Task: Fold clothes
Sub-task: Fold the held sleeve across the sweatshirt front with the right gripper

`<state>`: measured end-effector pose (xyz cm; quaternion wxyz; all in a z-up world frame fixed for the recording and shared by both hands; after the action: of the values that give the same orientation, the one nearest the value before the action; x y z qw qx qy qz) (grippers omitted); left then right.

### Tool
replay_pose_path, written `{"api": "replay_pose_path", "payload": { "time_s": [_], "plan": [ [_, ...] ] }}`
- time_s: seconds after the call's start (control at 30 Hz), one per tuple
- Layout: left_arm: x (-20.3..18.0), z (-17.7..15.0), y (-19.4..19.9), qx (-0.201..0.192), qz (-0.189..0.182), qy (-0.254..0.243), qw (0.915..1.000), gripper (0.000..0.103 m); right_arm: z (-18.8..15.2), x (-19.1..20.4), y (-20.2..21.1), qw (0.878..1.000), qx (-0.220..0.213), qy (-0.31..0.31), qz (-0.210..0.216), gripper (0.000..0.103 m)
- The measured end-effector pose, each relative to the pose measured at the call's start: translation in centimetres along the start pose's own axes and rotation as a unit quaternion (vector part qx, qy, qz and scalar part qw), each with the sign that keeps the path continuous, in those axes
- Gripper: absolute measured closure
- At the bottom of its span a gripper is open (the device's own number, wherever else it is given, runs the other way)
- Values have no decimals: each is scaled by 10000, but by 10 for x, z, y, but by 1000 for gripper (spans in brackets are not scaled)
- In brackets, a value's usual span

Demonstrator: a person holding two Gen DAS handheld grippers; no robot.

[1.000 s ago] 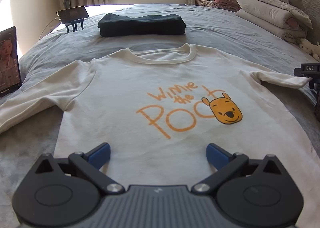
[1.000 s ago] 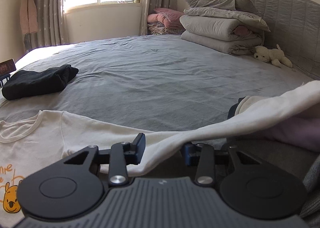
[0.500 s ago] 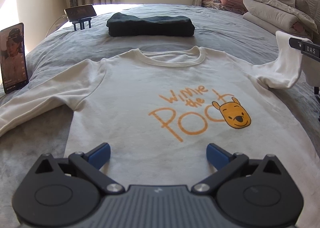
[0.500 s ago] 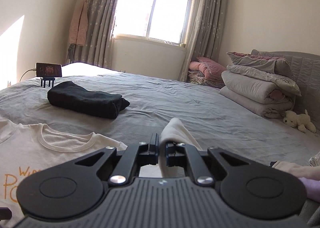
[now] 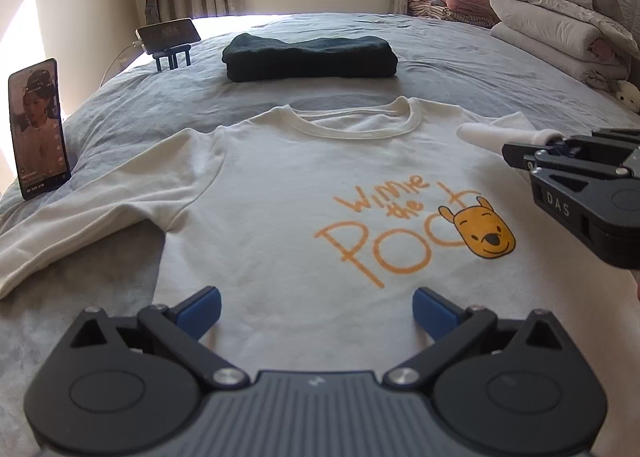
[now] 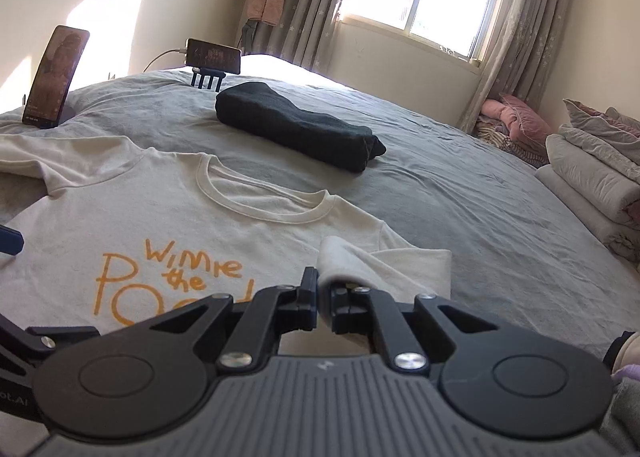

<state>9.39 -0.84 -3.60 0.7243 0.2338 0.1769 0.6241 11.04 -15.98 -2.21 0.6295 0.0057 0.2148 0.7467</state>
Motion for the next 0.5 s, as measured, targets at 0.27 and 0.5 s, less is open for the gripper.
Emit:
{"api": "replay_pose_path", "payload": {
  "time_s": [0.27,0.5],
  "plan": [
    [2,-2,-1,33,16,-13,10000,1,-21,9,-17,9979,585,-61,267,96],
    [2,-3,-2,46,20,-35,10000,1,-20,11,-10,9974,675,37,248,86]
  ]
}}
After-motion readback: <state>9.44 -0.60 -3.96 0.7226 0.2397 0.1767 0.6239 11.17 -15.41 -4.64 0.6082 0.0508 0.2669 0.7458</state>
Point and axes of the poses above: each gripper's, at about its wrist camera, not at the fingertips, and y roughly against the way its jaws point, x to its left, z to its top, the point moved 1 cm from there along -y, roughly the way its jaws point, and after that the axes turned 11 degrees about -x, right-handed, at the moved point
